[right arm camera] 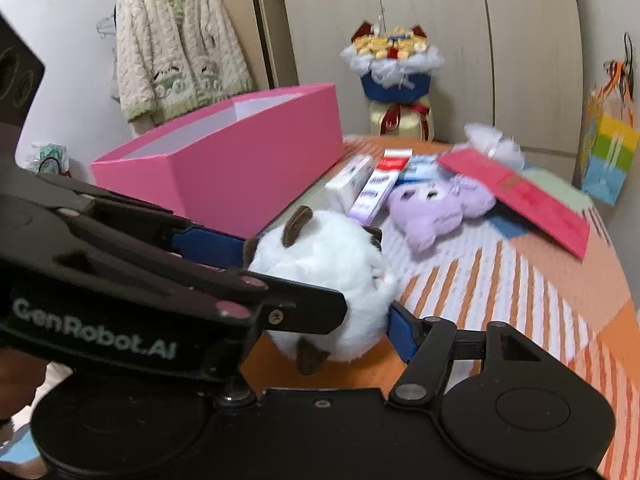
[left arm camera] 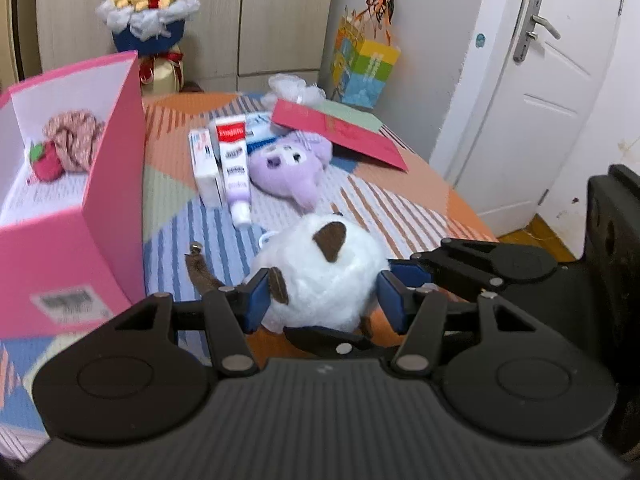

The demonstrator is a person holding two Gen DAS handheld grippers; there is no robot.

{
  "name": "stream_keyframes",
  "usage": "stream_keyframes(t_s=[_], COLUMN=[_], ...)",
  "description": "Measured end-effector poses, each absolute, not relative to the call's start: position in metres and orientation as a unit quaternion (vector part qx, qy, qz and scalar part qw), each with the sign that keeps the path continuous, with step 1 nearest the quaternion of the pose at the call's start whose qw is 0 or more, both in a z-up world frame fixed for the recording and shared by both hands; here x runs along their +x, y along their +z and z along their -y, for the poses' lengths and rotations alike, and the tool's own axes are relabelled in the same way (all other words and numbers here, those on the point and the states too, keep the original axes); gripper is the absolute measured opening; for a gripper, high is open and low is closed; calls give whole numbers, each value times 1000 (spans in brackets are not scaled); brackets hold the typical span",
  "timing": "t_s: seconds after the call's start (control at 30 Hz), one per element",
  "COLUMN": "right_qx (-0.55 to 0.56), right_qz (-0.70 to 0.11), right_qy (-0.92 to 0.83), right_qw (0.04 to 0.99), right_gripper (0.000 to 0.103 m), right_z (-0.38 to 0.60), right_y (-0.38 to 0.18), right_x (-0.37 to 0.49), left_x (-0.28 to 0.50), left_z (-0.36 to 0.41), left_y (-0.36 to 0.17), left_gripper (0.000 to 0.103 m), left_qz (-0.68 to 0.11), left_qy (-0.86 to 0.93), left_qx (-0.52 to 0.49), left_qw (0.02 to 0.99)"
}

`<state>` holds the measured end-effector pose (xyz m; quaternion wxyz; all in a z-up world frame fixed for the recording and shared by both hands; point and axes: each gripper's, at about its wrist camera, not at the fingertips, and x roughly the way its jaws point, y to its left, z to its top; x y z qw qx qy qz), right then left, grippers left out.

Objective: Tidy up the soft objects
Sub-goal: 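Carry the white plush ball into the pink box and release it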

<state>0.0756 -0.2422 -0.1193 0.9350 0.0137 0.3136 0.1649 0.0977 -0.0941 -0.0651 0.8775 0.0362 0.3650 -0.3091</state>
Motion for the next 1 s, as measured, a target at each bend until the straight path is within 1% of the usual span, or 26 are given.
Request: stream_keyframes(t_s=[0.3,0.43,0.63,0.77,1.0], right_qx=[15,18,1,23,27], right_qz=[-357,-379,-370,-374,-323], right_qy=[186,212,243,276,313], right_qw=[916,901,897,885,893], right_gripper=[70,70,70,70,70], right_z=[229,217,190,181,160], right_y=[-93,-81,-58,-38,4], right_x=[56,54,47,53,69], left_x=[81,72,54,50,46], left_z=[79,62,31,8,-23], left_y=[-42,-32,-12,5,46], left_gripper=[55,55,55,55,55], left_qz=[-412,-426,-411,-399,-332], left_qy=[-310,-294,-268,-246,-211], left_qx=[31,10,-14,-43,-65], left_qw=[856,856,871,882,917])
